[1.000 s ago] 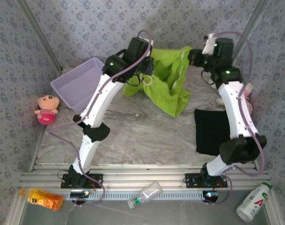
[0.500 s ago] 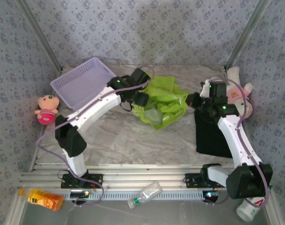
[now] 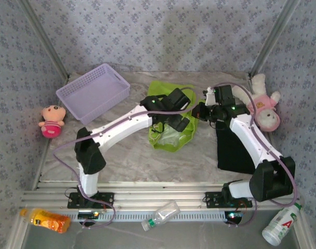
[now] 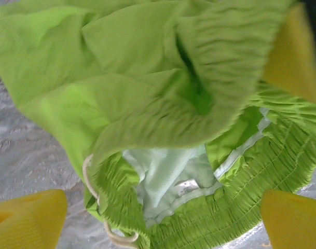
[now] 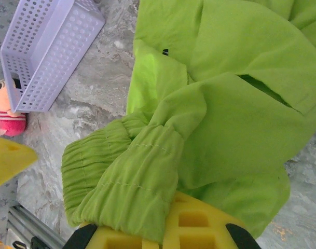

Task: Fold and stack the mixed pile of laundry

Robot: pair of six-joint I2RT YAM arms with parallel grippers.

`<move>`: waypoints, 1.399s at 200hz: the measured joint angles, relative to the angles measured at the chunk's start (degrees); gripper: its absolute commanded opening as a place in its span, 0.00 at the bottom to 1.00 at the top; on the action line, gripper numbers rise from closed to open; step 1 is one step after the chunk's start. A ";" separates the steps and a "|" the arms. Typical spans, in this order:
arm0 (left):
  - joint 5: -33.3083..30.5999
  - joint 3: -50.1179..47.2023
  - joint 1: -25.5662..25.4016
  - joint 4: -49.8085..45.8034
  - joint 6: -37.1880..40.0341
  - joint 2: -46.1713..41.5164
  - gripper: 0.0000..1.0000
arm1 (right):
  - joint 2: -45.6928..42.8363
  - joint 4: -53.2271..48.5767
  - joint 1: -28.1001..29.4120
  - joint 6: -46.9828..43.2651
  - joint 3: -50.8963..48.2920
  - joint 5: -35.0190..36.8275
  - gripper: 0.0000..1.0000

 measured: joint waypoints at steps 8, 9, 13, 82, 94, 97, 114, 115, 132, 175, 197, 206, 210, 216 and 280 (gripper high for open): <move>-0.02 0.24 0.00 0.61 1.38 1.01 0.85 | 0.17 -0.59 0.04 -0.37 0.44 -0.35 0.00; -0.02 0.26 0.00 0.66 1.49 1.11 0.85 | 0.17 -0.66 0.04 -0.44 0.50 -0.39 0.00; -0.09 0.39 0.13 0.94 1.77 1.75 0.83 | 0.17 -0.98 0.04 -0.63 0.68 -0.55 0.00; -0.20 6.60 3.69 1.57 9.18 7.19 0.75 | 0.31 -4.79 -0.31 -3.41 3.93 -2.89 0.00; -0.09 7.74 3.63 1.64 10.21 7.41 0.75 | 0.68 -4.90 -0.31 -3.85 4.52 -3.17 0.00; 0.02 7.87 3.63 1.64 10.38 7.43 0.75 | 0.76 -4.92 -0.31 -3.96 4.63 -3.17 0.00; 0.98 8.22 3.54 1.68 11.19 7.54 0.57 | 1.46 -4.92 -0.35 -4.31 4.98 -3.19 0.00; 1.07 8.24 3.54 1.66 11.32 7.56 0.55 | 1.51 -4.94 -0.35 -4.33 4.98 -3.21 0.00; 2.60 8.70 3.54 1.77 12.24 8.35 0.16 | 2.16 -5.09 -0.35 -4.42 5.03 -3.19 0.00; 4.68 10.12 4.46 1.16 11.45 10.40 0.00 | 1.99 -6.45 -0.31 -2.86 5.03 0.90 0.58; 4.28 14.91 6.21 -2.23 7.76 11.28 0.00 | -2.34 -5.81 0.50 0.55 2.03 5.99 0.78; 4.07 18.75 7.48 -4.28 5.62 12.17 0.00 | -5.95 -5.27 1.60 3.19 -0.96 8.15 0.79; 3.96 20.55 8.17 -5.25 4.39 12.68 0.00 | -7.50 -4.92 2.25 4.20 -2.23 9.09 0.80; 3.87 23.02 9.22 -6.56 2.80 13.22 0.00 | -9.92 -4.74 3.52 5.95 -4.17 10.27 0.80; 4.59 28.04 15.52 -14.16 -6.51 13.86 0.00 | -15.02 2.86 24.41 18.97 -19.23 23.23 0.80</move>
